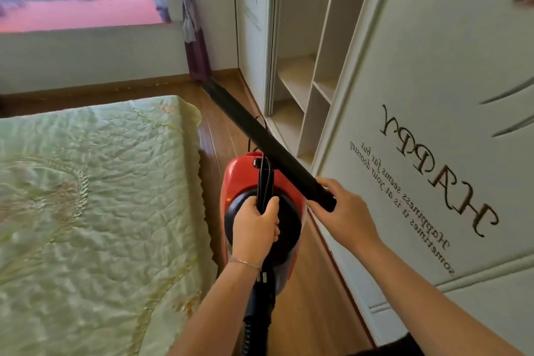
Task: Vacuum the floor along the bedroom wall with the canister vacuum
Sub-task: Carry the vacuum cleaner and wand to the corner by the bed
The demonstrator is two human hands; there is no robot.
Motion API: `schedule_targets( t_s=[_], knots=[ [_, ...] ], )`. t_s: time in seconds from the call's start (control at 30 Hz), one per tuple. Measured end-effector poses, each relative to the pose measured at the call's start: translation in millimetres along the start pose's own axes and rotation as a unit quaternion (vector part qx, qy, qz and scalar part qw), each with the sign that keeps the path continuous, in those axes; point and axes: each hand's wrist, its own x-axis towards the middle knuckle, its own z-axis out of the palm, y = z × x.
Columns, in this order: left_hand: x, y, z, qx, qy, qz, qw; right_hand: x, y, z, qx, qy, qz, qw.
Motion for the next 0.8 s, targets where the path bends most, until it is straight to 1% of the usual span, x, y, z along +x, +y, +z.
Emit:
schedule_targets(
  t_s=[0.23,0.4,0.53,0.67,0.8],
  knots=[
    [108.7,17.2,-1.6,0.014,0.057,-0.006,0.998,121.1,8.4,38.2,0.033,-0.047,-0.044,0.997],
    [210.8,36.9,3.7,0.026,0.093,-0.023,0.995,239.3,17.1,68.2,0.068,-0.091,-0.065,0.991],
    [289.6,69.6,4.0,0.014,0.127,-0.040,0.991,337.8,15.5,80.2,0.056,-0.114,-0.072,0.989],
    [358.4,101.5,0.6,0.021,0.158,-0.020,0.987,421.2,5.6,92.1,0.064,-0.123,-0.078,0.987],
    [418.7,126.9,-8.4,0.002,0.183,-0.005,0.983,491.8,-4.4,104.1,0.068,-0.128,-0.092,0.985]
  ],
)
